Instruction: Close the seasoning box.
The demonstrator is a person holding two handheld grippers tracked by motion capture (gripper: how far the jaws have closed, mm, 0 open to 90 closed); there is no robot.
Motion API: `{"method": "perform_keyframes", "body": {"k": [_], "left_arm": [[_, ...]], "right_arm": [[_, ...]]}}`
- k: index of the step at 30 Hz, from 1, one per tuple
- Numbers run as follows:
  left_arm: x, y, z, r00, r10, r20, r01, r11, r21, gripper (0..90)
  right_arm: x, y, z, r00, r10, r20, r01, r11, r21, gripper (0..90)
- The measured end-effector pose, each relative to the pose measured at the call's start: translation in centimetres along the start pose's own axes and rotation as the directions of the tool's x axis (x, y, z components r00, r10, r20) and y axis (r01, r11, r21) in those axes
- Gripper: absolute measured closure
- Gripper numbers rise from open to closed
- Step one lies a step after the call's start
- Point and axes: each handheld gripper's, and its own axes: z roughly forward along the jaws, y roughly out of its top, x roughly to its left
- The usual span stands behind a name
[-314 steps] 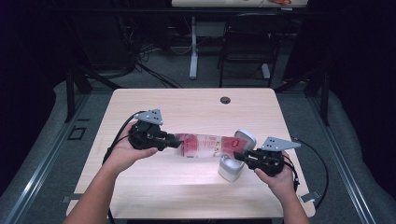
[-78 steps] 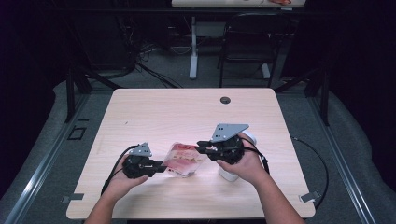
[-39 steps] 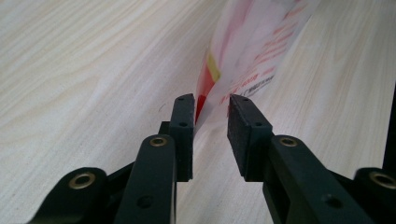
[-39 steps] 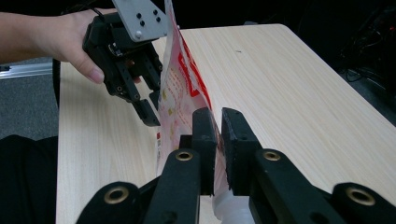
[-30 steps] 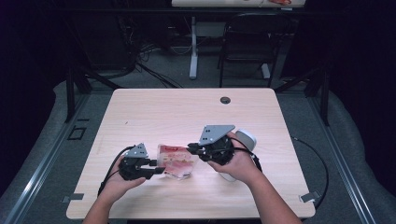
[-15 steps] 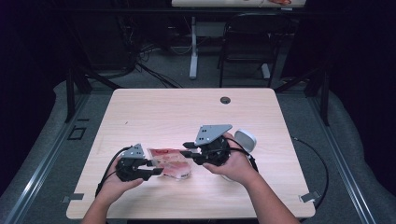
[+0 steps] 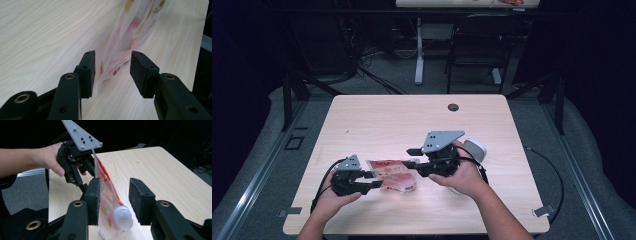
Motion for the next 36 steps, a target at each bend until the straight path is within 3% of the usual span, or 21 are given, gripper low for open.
{"method": "perform_keyframes", "body": {"k": [11, 20, 27, 36], "left_arm": [[0.3, -0.6, -0.5, 0.9995, -0.023, -0.021, 0.023, 0.9997, -0.013, 54.0], [0.7, -0.7, -0.9, 0.9992, -0.029, -0.028, 0.028, 0.9993, -0.023, 54.2], [0.8, -0.7, -0.8, 0.9992, -0.027, -0.03, 0.026, 0.9996, -0.013, 54.2], [1.2, -0.8, -1.1, 0.9979, -0.046, -0.046, 0.045, 0.9987, -0.025, 54.1]], "right_arm": [[-0.6, -0.9, -2.0, 0.9984, 0.029, 0.048, -0.027, 0.999, -0.027, 58.3], [-1.4, -2.4, -4.4, 0.9886, 0.094, 0.118, -0.086, 0.994, -0.074, 56.9], [-2.0, -3.7, -6.6, 0.9747, 0.14, 0.174, -0.122, 0.986, -0.109, 57.0], [-3.7, -5.0, -8.9, 0.9468, 0.21, 0.244, -0.176, 0.973, -0.151, 58.6]]}}
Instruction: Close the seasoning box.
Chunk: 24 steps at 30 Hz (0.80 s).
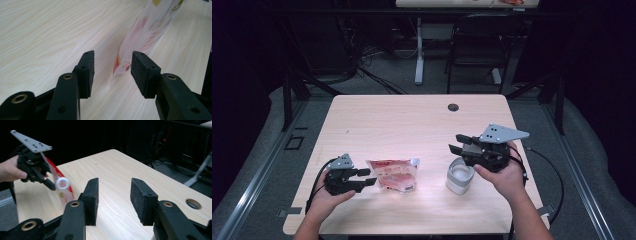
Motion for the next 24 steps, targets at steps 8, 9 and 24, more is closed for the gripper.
{"method": "perform_keyframes", "body": {"k": [8, 9, 24], "left_arm": [[0.4, 0.0, -0.2, 0.9998, -0.007, -0.017, 0.007, 1.0, -0.002, 53.9], [0.4, 0.0, -0.3, 0.9999, -0.004, -0.013, 0.004, 1.0, -0.002, 53.9], [0.6, -0.4, -1.1, 0.9988, -0.015, -0.046, 0.014, 0.9999, -0.007, 53.7]], "right_arm": [[-1.1, -1.0, -0.4, 0.9986, 0.032, 0.043, -0.032, 0.999, 0.001, 59.1], [-1.2, -1.0, -0.4, 0.9983, 0.035, 0.047, -0.035, 0.999, 0.002, 59.1], [-2.9, -1.7, -1.7, 0.9874, 0.081, 0.136, -0.082, 0.997, -0.003, 60.2]]}}
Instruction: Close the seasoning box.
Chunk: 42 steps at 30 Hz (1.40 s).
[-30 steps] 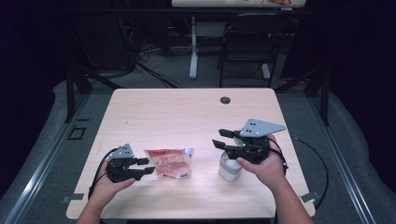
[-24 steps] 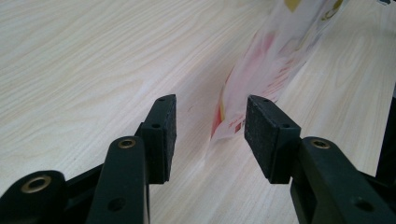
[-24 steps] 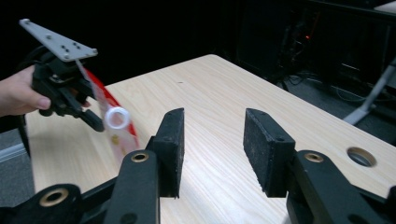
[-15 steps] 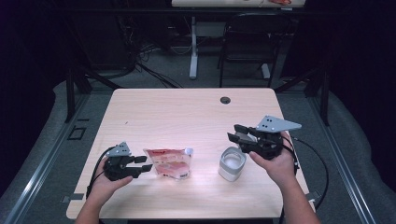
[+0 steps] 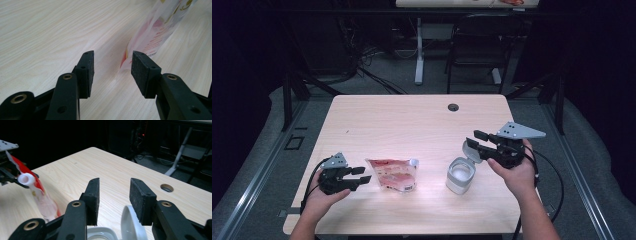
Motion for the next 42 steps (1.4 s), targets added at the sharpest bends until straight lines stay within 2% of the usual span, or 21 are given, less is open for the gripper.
{"method": "perform_keyframes", "body": {"k": [6, 11, 16, 22, 31, 42], "left_arm": [[0.0, -0.1, -0.2, 1.0, -0.001, -0.006, 0.001, 1.0, -0.001, 53.4], [0.0, -0.2, -0.4, 0.9999, -0.01, -0.007, 0.01, 0.9999, -0.003, 53.2], [0.0, -0.2, -0.3, 0.9999, -0.011, -0.012, 0.011, 0.9999, -0.005, 53.1], [0.1, -0.3, -0.3, 0.9997, -0.019, -0.018, 0.019, 0.9998, -0.011, 53.1], [0.1, -0.3, -0.4, 0.9996, -0.017, -0.024, 0.016, 0.9998, -0.014, 53.1], [0.2, -0.4, -0.5, 0.9994, -0.018, -0.029, 0.018, 0.9998, -0.013, 53.1]], "right_arm": [[-1.0, -0.5, -0.5, 0.9986, 0.019, 0.049, -0.02, 1.0, 0.004, 64.8], [-1.9, -1.3, -0.8, 0.9952, 0.042, 0.088, -0.044, 0.999, 0.016, 75.4], [-3.0, -2.4, -1.0, 0.9862, 0.081, 0.144, -0.085, 0.996, 0.024, 85.4], [-3.9, -3.8, -0.9, 0.9792, 0.117, 0.166, -0.126, 0.991, 0.044, 90.0], [-4.2, -4.8, -0.5, 0.9783, 0.138, 0.155, -0.15, 0.986, 0.067, 90.0], [-2.7, -5.7, -0.1, 0.9862, 0.133, 0.099, -0.14, 0.987, 0.072, 90.0]]}}
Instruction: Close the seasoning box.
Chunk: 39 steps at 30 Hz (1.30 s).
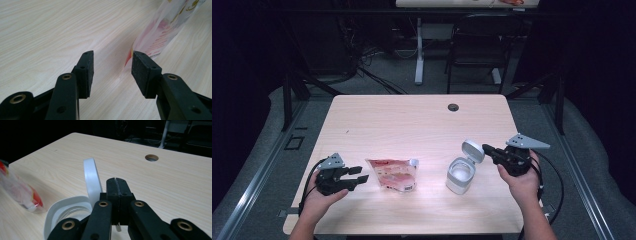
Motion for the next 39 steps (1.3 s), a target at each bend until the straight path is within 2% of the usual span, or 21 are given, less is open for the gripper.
{"method": "perform_keyframes", "body": {"k": [4, 9, 12, 19, 22, 31, 36, 39], "left_arm": [[0.0, 0.0, 0.0, 1.0, -0.001, -0.003, 0.001, 1.0, -0.003, 53.1], [0.0, 0.0, 0.0, 1.0, 0.002, -0.01, -0.002, 1.0, -0.009, 53.0], [0.0, 0.0, -0.1, 1.0, -0.004, -0.008, 0.004, 0.9999, -0.013, 53.0], [0.3, -0.2, -0.3, 0.9998, -0.014, -0.015, 0.014, 0.9997, -0.022, 52.7], [0.4, -0.3, -0.3, 0.9996, -0.02, -0.021, 0.019, 0.9995, -0.024, 52.7], [0.7, -0.7, -0.1, 0.9978, -0.027, -0.061, 0.026, 0.9996, -0.012, 48.8], [1.0, -1.0, 0.1, 0.9956, -0.035, -0.087, 0.035, 0.9994, -0.009, 47.0], [1.2, -1.1, 0.1, 0.9937, -0.041, -0.104, 0.04, 0.9991, -0.009, 45.5]], "right_arm": [[0.7, -0.5, -0.1, 0.9997, -0.002, -0.023, 0.002, 1.0, -0.007, 90.0], [1.6, -1.1, 0.0, 0.9984, -0.029, -0.049, 0.03, 0.999, 0.016, 90.0], [1.8, -1.3, 0.0, 0.9981, -0.021, -0.057, 0.021, 1.0, 0.005, 90.0], [2.4, -2.3, -0.4, 0.9975, -0.035, -0.061, 0.036, 0.999, 0.008, 89.8], [2.4, -2.7, -0.6, 0.9979, -0.044, -0.047, 0.044, 0.999, 0.014, 89.4], [1.2, -4.7, -1.1, 0.9998, -0.018, 0.001, 0.018, 0.999, 0.031, 88.1], [0.4, -5.8, -1.0, 0.998, -0.026, 0.058, 0.022, 0.997, 0.071, 86.6], [-0.1, -6.3, -0.9, 0.9969, -0.005, 0.079, -0.001, 0.997, 0.078, 82.0]]}}
